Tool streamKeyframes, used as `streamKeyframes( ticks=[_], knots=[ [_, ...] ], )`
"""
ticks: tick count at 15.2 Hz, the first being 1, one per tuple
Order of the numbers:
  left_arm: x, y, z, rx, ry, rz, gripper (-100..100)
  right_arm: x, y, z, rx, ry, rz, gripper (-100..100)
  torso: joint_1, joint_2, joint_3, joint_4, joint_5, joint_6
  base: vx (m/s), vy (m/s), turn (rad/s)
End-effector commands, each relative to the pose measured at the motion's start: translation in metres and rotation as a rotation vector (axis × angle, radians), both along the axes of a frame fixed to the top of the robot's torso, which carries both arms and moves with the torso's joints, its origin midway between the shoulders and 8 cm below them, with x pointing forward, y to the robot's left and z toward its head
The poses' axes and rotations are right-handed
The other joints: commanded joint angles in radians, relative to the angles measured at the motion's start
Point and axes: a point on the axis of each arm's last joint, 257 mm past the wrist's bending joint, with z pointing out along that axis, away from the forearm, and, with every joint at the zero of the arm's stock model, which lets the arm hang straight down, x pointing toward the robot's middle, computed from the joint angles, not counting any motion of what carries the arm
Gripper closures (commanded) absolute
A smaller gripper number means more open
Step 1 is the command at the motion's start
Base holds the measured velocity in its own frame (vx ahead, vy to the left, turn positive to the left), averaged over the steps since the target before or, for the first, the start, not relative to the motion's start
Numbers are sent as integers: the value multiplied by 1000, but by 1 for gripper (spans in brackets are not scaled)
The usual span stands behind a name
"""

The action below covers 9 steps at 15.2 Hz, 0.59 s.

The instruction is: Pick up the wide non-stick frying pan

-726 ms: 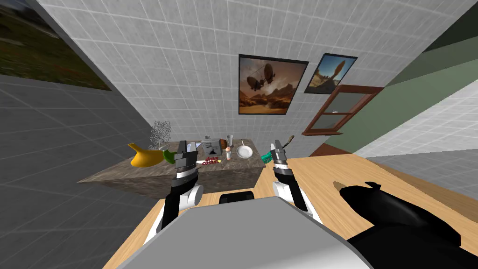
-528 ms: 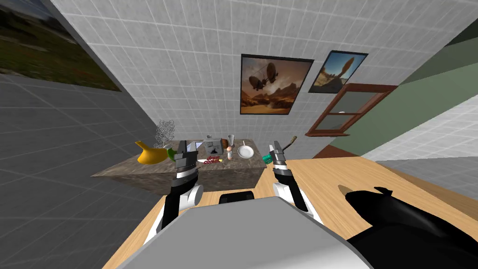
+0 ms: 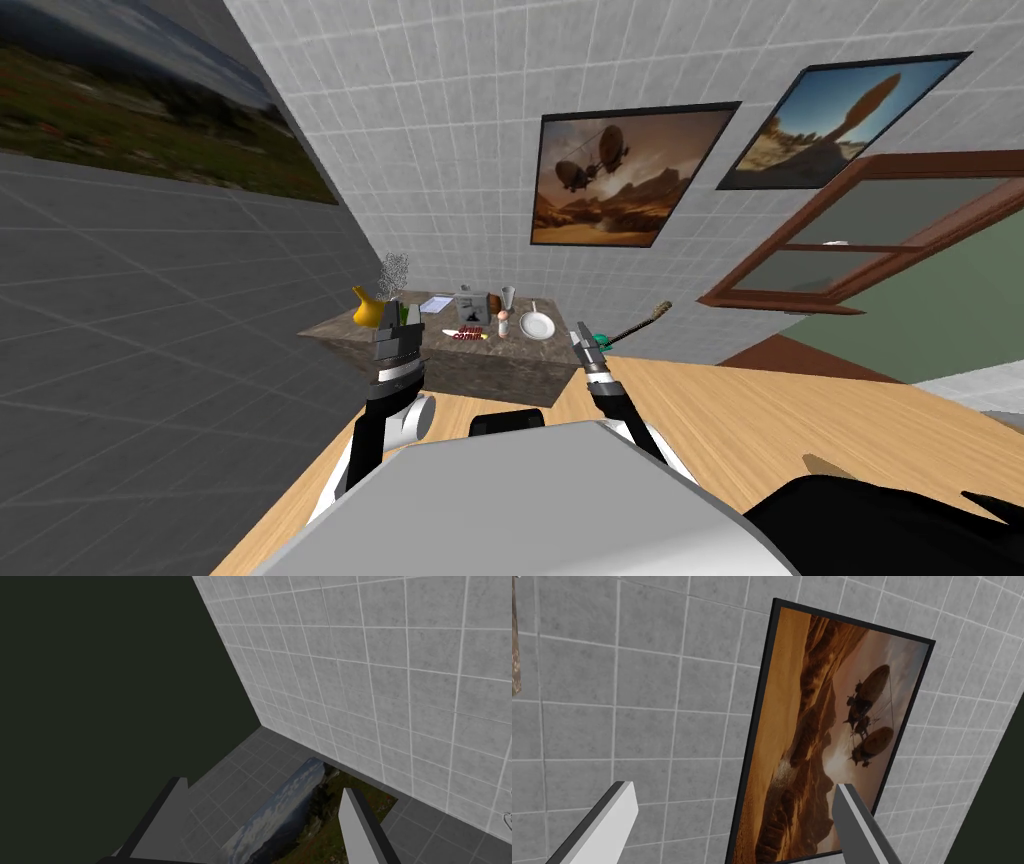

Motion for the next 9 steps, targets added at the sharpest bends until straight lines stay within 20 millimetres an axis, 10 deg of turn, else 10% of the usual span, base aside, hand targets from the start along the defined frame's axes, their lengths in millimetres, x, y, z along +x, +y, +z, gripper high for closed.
streamKeyframes(
  ticks=[1, 3, 9],
  knots=[
    [0, 0, 0, 0, 0, 0, 0, -3, 1, -37, 25, 92, 33, -100, 0, 0, 0, 0, 0, 0, -36, -21, 262],
    [0, 0, 0, 0, 0, 0, 0, -4, 0, -40, 20, 99, 35, -100, 0, 0, 0, 0, 0, 0, -25, -17, 164],
    [0, 0, 0, 0, 0, 0, 0, -40, -7, -129, 73, 336, 89, -100, 0, -1, 0, 0, 0, 0, -27, -13, 294]
  ],
)
